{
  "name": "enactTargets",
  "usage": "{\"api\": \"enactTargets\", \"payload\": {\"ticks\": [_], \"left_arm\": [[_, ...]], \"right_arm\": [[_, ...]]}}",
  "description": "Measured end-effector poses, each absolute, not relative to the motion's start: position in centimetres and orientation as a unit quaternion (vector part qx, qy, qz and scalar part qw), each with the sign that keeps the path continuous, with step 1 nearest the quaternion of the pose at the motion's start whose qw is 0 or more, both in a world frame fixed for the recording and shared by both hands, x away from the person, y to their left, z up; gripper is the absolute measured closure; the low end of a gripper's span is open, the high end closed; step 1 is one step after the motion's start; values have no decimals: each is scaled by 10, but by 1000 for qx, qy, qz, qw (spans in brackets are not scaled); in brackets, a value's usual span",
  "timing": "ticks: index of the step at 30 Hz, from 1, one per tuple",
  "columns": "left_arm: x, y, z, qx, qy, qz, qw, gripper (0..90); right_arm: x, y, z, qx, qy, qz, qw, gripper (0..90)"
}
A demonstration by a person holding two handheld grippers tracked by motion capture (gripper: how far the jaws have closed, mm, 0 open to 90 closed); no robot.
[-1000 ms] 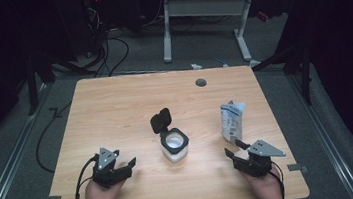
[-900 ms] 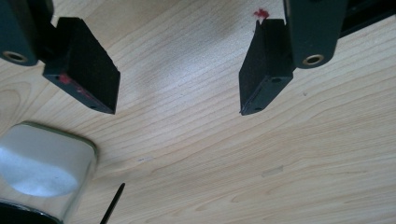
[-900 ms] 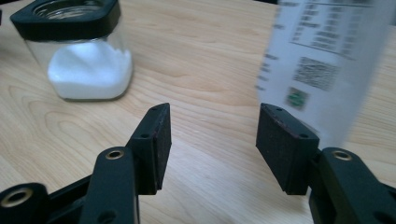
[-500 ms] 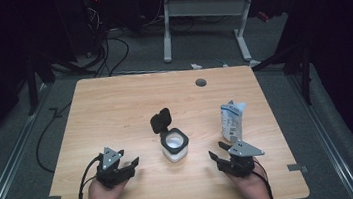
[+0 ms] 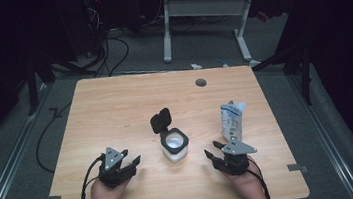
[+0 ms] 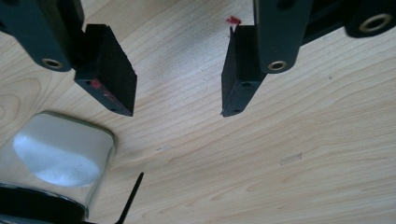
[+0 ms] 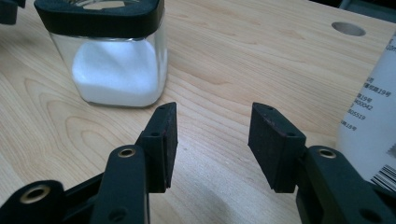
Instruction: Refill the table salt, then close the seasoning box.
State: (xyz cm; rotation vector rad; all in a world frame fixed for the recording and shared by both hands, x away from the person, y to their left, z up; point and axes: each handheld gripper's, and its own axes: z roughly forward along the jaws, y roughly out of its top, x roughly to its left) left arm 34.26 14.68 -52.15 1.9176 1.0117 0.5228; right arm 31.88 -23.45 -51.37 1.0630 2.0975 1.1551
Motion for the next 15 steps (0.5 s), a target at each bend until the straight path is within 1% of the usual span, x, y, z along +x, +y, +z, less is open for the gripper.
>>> {"api": "enactTargets", "payload": {"ticks": [5, 7, 8, 15], "left_arm": [[340, 144, -521, 772, 407, 209, 441, 504], [341, 142, -521, 773, 406, 204, 443, 526], [341, 141, -522, 775, 405, 206, 440, 550], [346, 137, -524, 772, 412, 196, 442, 632]], "right_arm": [[321, -231, -515, 387, 774, 428, 260, 533], [321, -230, -515, 383, 778, 424, 263, 524], [321, -229, -516, 381, 778, 424, 264, 522], [324, -234, -514, 392, 774, 429, 251, 525]]}}
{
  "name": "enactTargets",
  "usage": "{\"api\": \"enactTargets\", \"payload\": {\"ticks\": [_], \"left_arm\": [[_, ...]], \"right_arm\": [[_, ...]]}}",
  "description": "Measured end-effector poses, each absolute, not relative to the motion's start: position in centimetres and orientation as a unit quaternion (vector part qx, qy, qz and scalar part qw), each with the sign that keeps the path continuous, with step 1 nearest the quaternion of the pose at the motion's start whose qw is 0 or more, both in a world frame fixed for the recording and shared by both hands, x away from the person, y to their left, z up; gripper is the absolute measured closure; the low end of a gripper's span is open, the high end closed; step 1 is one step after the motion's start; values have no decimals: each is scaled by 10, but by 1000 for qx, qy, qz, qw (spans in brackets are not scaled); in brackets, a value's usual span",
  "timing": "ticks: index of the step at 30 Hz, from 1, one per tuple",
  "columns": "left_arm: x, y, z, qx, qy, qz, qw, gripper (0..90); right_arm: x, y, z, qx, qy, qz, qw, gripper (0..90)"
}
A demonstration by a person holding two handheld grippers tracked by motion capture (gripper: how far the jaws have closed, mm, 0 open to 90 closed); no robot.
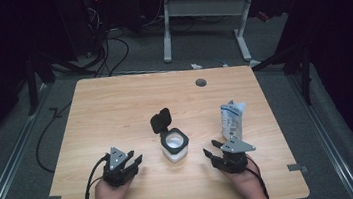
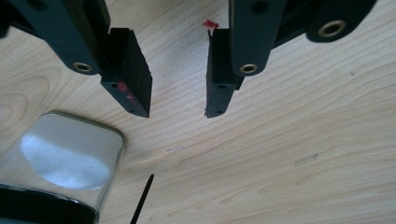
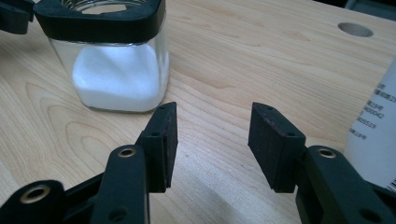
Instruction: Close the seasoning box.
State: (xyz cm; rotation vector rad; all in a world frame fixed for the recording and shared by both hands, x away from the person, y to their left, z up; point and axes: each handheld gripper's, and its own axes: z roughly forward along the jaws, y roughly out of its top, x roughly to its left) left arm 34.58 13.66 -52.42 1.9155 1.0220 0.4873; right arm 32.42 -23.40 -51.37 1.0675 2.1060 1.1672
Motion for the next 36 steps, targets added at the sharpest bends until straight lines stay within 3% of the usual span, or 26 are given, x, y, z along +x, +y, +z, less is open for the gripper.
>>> {"api": "enactTargets", "payload": {"ticks": [13, 36], "left_arm": [[359, 129, -514, 766, 422, 181, 450, 869], [383, 111, -482, 747, 427, 191, 473, 899]], "right_arm": [[349, -235, -502, 411, 756, 439, 257, 569], [335, -216, -512, 386, 781, 430, 238, 695]]}}
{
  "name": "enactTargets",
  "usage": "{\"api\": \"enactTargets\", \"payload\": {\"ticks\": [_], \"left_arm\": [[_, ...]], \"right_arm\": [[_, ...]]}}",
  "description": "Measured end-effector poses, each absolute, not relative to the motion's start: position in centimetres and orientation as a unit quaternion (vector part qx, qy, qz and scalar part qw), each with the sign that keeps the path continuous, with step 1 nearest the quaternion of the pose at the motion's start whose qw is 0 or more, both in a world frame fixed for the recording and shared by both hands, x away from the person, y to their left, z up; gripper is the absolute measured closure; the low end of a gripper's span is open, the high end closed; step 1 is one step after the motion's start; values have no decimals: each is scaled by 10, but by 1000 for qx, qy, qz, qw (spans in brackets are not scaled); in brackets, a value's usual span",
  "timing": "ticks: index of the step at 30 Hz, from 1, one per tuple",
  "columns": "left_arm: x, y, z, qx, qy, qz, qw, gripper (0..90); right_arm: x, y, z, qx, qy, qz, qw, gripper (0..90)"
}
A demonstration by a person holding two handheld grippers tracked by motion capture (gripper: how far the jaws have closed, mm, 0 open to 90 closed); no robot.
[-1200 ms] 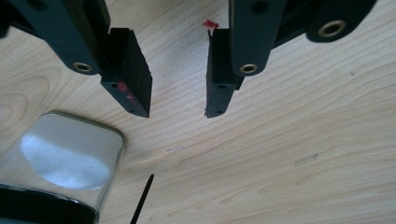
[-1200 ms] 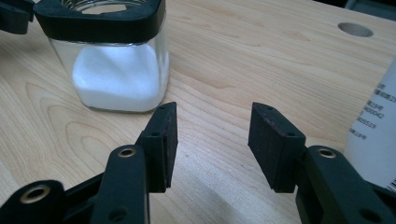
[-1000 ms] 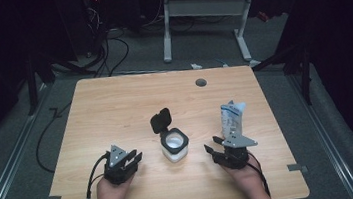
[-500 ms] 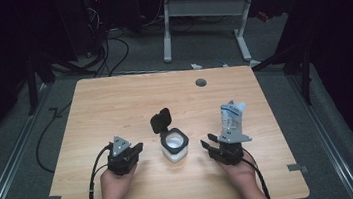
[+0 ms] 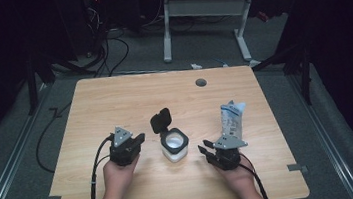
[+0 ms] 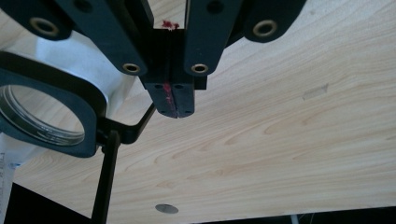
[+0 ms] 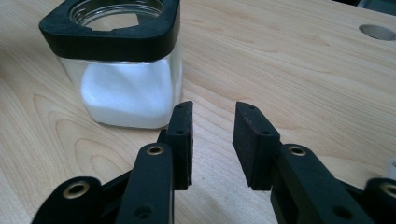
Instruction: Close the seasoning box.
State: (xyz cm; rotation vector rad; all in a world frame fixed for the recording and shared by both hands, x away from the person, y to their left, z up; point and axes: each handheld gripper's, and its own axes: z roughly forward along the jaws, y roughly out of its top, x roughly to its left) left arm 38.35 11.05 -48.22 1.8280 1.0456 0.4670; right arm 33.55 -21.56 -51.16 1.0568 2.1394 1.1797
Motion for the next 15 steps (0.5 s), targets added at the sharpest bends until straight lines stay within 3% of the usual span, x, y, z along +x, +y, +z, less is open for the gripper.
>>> {"api": "enactTargets", "payload": {"ticks": [8, 12, 15], "left_arm": [[391, 104, -473, 743, 426, 193, 480, 899], [395, 100, -469, 739, 426, 190, 486, 898], [398, 97, -466, 737, 426, 185, 491, 899]], "right_arm": [[328, -203, -512, 366, 790, 431, 236, 779], [325, -197, -513, 355, 797, 430, 231, 899], [326, -195, -514, 354, 799, 434, 221, 900]]}}
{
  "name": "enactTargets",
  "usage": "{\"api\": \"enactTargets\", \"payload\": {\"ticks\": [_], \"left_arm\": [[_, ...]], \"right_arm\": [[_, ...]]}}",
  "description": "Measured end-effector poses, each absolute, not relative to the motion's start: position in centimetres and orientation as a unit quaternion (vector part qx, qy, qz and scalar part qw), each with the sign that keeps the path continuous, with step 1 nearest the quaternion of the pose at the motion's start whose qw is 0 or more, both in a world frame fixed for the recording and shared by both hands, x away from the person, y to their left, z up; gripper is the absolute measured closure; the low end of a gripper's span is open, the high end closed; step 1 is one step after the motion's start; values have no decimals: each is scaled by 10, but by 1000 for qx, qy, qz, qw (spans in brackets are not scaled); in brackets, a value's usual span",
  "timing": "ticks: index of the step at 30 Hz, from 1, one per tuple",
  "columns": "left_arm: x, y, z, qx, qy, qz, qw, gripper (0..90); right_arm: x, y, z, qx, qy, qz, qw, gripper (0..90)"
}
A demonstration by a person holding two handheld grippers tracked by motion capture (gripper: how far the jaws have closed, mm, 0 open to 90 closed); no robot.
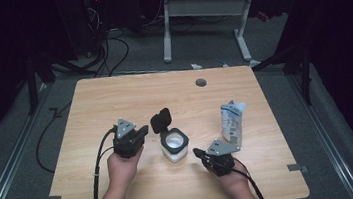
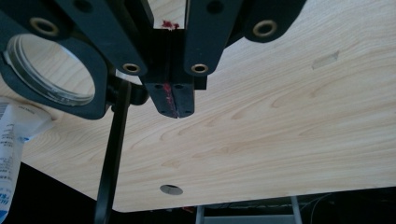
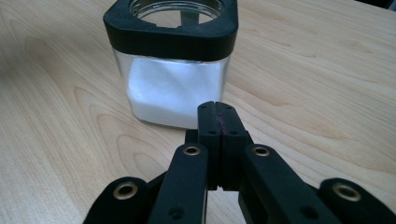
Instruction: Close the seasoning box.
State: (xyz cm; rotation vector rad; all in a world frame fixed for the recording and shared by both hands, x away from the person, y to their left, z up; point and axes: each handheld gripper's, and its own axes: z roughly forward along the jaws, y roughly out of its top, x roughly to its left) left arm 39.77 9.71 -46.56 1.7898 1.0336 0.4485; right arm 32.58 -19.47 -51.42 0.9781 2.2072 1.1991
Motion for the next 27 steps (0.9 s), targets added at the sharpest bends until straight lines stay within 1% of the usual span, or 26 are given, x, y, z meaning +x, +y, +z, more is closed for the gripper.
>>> {"api": "enactTargets", "payload": {"ticks": [9, 16, 27], "left_arm": [[403, 90, -456, 729, 419, 181, 510, 899], [401, 91, -457, 726, 416, 182, 516, 899], [392, 86, -457, 724, 403, 187, 527, 899]], "right_arm": [[327, -182, -516, 347, 804, 433, 212, 897], [328, -172, -517, 339, 810, 425, 220, 895], [329, -169, -517, 337, 812, 417, 229, 891]]}}
